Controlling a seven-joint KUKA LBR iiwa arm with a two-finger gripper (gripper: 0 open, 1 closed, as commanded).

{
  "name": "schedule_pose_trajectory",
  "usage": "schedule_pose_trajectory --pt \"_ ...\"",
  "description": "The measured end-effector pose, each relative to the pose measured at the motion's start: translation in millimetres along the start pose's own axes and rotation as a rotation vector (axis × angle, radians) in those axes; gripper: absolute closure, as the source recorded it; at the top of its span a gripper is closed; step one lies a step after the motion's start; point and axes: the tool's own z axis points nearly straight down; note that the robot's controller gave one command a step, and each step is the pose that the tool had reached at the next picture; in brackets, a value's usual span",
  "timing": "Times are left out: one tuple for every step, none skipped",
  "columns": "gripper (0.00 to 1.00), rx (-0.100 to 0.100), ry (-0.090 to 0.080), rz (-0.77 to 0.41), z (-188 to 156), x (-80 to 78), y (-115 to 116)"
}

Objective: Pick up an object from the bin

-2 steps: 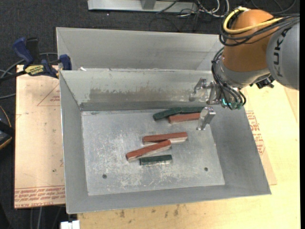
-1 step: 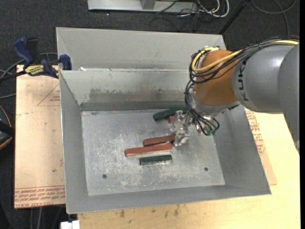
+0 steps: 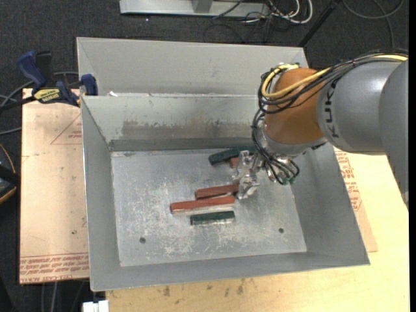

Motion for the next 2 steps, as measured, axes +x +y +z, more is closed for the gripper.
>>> schedule_pose_trajectory --pt "1.0 -0.002 0.006 0.064 -99.9 16.8 -0.4" --pt "1.0 -0.002 0.006 0.064 -99.9 16.8 -0.3"
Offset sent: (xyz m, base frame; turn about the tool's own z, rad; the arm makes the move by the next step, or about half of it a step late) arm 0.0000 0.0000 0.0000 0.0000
